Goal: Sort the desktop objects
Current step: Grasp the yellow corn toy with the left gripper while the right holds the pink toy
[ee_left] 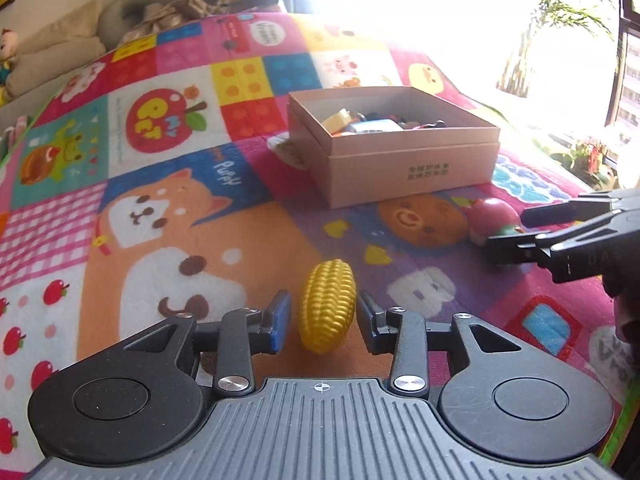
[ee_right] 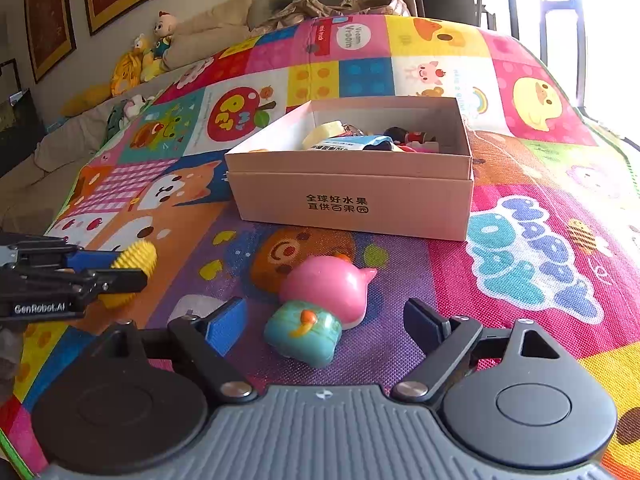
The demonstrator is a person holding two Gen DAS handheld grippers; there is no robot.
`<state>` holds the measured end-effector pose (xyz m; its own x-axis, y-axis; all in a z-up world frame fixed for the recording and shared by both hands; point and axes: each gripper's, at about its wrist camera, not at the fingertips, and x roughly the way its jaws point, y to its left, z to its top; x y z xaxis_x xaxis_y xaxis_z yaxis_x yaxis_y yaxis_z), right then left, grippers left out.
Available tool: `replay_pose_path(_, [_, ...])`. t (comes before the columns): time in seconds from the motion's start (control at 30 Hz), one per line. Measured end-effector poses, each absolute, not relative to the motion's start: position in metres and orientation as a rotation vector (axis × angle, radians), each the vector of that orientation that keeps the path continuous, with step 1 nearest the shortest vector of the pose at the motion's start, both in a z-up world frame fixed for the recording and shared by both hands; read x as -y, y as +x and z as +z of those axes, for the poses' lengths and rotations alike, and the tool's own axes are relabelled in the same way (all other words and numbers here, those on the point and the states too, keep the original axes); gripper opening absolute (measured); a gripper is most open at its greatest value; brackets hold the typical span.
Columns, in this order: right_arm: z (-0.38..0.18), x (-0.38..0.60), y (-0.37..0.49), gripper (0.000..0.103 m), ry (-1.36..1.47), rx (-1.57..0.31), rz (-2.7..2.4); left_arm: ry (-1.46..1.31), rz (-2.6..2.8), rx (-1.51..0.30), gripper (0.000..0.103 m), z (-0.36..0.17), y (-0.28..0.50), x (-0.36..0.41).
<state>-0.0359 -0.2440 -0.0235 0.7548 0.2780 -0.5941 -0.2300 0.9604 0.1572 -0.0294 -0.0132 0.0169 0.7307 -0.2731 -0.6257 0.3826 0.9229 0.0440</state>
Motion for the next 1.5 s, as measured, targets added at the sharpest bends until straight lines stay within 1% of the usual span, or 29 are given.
replay_pose_path(0.03, [-0.024,0.244,-0.036,0.088,0.075,-0.661,0.275,0.183,-0.354,-0.660,0.058,0.016,-0.031,0.013])
replay_pose_path(0.1, [-0.024,0.243,-0.036,0.091,0.073,-0.661,0.274,0.196,-0.329,-0.657,0.066,0.014,-0.034,0.009])
replay_pose_path(0.27, [-0.024,0.242,-0.035,0.095,0.063,-0.669,0.270,0.222,-0.226,-0.664,0.076,0.009,-0.031,-0.008])
replay_pose_path(0.3, [-0.024,0.242,-0.035,0.095,0.062,-0.669,0.270,0.217,-0.204,-0.665,0.080,0.009,-0.030,-0.011])
replay_pose_path(0.33, [-0.024,0.242,-0.036,0.095,0.060,-0.669,0.269,0.206,-0.192,-0.667,0.082,0.009,-0.029,-0.015])
replay_pose_path(0.47, [-0.024,0.242,-0.035,0.097,0.057,-0.672,0.266,0.164,-0.231,-0.675,0.085,0.012,-0.029,-0.021])
replay_pose_path(0.63, [-0.024,0.241,-0.036,0.098,0.056,-0.674,0.263,0.138,-0.350,-0.668,0.089,0.012,-0.028,-0.006])
replay_pose_path(0.77, [-0.024,0.242,-0.036,0.098,0.057,-0.673,0.259,0.151,-0.384,-0.657,0.090,0.009,-0.013,0.007])
replay_pose_path(0.97, [-0.024,0.243,-0.036,0.098,0.063,-0.669,0.255,0.057,-0.444,-0.682,0.093,0.008,0.008,0.009])
replay_pose_path(1.23, [-0.024,0.244,-0.036,0.100,0.072,-0.667,0.254,0.039,-0.526,-0.688,0.096,0.007,-0.029,0.010])
replay_pose_path(1.33, [-0.024,0.244,-0.036,0.100,0.071,-0.668,0.254,0.038,-0.466,-0.682,0.097,0.007,-0.037,0.013])
replay_pose_path(1.43, [-0.024,0.245,-0.036,0.100,0.071,-0.669,0.252,0.077,-0.328,-0.717,0.098,0.005,-0.031,0.021])
replay_pose_path(1.5, [-0.024,0.245,-0.036,0.100,0.071,-0.670,0.247,0.095,-0.269,-0.730,0.101,0.004,-0.029,0.024])
